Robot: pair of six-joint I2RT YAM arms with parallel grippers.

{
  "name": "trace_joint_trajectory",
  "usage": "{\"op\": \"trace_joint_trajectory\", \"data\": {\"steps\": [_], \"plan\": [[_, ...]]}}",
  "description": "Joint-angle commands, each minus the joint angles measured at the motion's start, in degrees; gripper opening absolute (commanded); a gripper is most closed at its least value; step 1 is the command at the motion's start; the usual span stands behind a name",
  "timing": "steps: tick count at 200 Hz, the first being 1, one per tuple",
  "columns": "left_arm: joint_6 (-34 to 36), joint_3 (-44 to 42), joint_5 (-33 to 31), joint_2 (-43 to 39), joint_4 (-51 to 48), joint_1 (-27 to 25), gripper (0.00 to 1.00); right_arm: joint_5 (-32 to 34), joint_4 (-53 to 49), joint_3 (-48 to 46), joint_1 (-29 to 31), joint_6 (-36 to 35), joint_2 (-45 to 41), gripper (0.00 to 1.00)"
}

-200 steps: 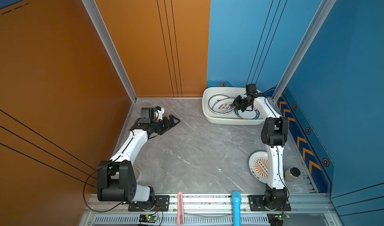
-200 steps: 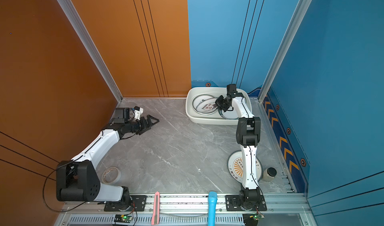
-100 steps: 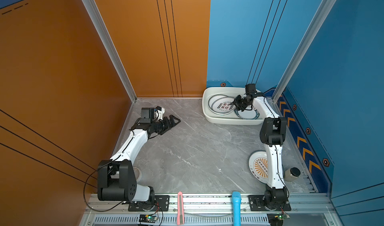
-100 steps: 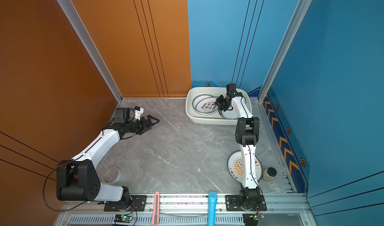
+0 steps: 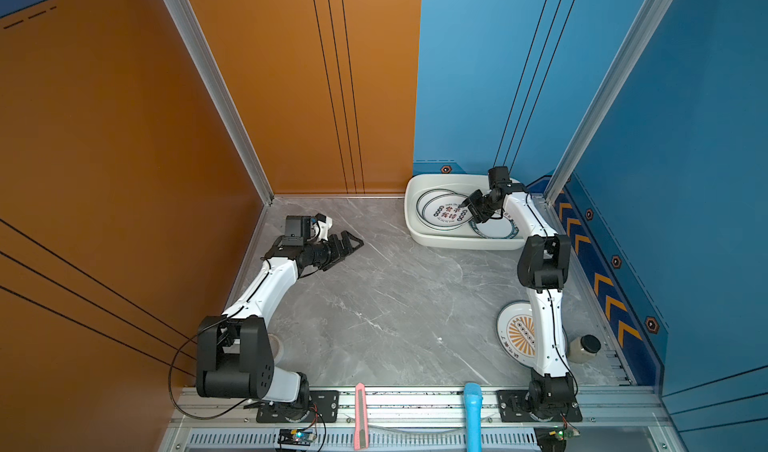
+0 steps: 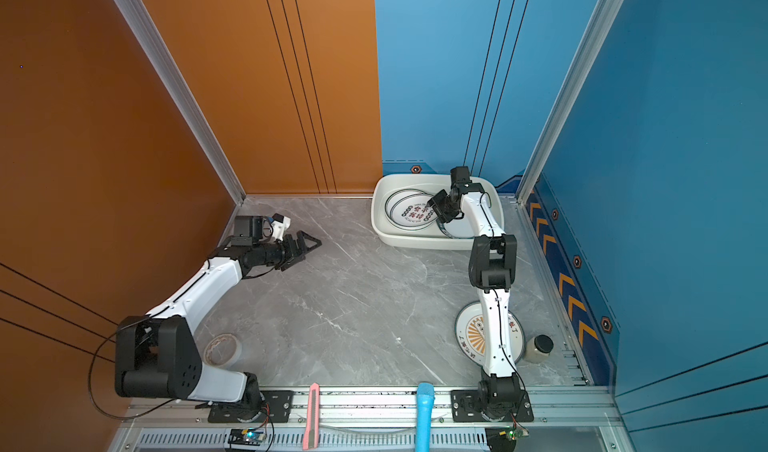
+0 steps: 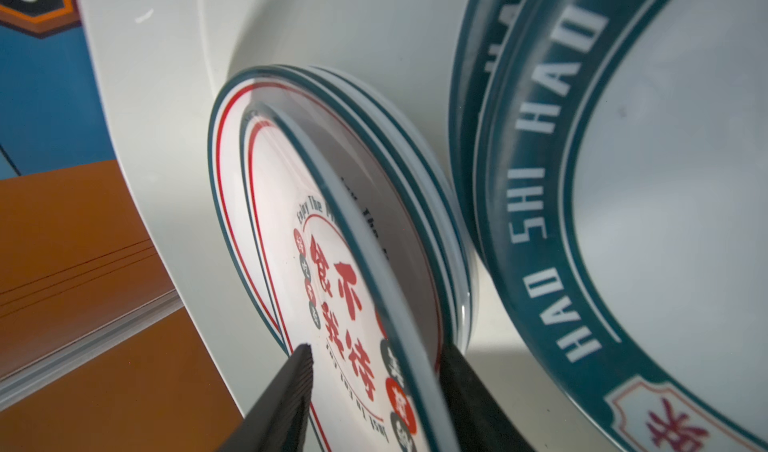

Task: Place the plates into the plastic bin on the countertop
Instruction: 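Lower the red-character plate onto the red-character stack in the bin, open right gripper, then reach left gripper to the orange sunburst plate while right arm swings aside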

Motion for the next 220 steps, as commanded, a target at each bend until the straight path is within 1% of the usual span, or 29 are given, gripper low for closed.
{"op": "trace_joint_trajectory", "data": {"steps": [1,29,69,98,152,155,191,220], "plan": [[-0.02,0.45,1.20,0.41,0.53,-0.44,0.98,3.17,-3.17,1.46,0.77,3.86,-1.21,0.52],[-0.03,0.45,1.20,0.23,0.53,-0.52,0.98,4.51,-4.23,2.45,1.50,4.82,-0.95,0.52],[-0.21,0.28,1.37,-0.17,0.53,-0.61,0.98,4.88,-6.37,2.97,1.88,4.22,-0.84,0.53],[-0.19,0.37,1.86,-0.04,0.58,-0.61,0.98,5.39,-8.79,2.98,1.70,1.81,-1.69,0.53],[0.04,0.45,2.65,1.23,0.53,-0.61,0.98,8.74,-15.85,2.83,0.91,-4.13,-3.21,0.54],[0.05,2.03,2.73,1.34,0.53,-0.65,0.98,8.83,-16.03,2.79,0.83,-4.32,-3.23,0.54],[0.34,2.74,3.35,1.98,0.53,-0.79,0.98,8.82,-15.86,2.88,0.88,-4.75,-3.76,0.54],[0.83,3.20,4.01,2.07,-0.04,-1.85,0.98,7.46,-12.41,2.87,0.91,-4.49,-4.75,0.55]]}}
